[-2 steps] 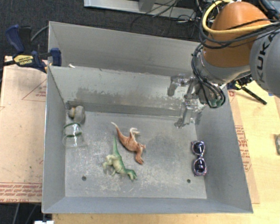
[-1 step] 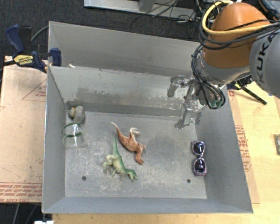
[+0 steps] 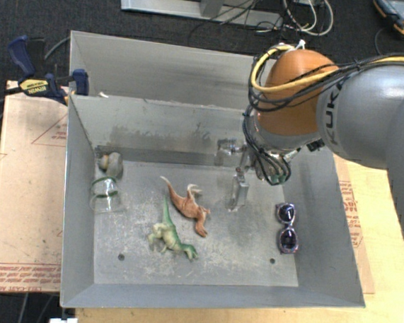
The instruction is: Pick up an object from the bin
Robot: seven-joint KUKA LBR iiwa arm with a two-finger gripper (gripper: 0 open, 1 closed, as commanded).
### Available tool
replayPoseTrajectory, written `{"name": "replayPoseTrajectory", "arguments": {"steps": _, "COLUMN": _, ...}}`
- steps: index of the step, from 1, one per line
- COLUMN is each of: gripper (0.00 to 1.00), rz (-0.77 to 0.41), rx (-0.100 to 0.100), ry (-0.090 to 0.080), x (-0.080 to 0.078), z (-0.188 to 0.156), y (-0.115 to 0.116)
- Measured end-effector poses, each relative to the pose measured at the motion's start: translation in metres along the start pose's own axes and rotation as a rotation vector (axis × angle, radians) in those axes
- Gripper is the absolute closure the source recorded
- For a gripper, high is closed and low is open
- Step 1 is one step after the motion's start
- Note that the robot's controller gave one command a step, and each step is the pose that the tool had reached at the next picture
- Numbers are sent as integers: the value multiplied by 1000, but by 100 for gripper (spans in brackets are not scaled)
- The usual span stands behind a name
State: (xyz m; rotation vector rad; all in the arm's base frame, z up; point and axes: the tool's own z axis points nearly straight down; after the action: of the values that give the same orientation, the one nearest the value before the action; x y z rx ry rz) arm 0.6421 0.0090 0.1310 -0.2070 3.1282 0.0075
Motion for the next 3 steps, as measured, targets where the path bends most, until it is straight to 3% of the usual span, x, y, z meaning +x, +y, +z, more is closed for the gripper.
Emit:
{"name": "replayPoseTrajectory", "arguments": {"steps": 1, "gripper": 100, "rz": -268, "rx": 1, "ry": -3, "x": -12, "z": 16, "y": 36}}
{"name": "replayPoseTrajectory", "arguments": {"steps": 2, "gripper": 0, "rz": -267, "rx": 1, "ry": -4, "x": -12, "z": 16, "y": 35}}
{"name": "replayPoseTrajectory", "arguments": {"steps": 3, "gripper": 0, "rz": -267, "rx": 1, "ry": -4, "x": -12, "z": 16, "y": 35}}
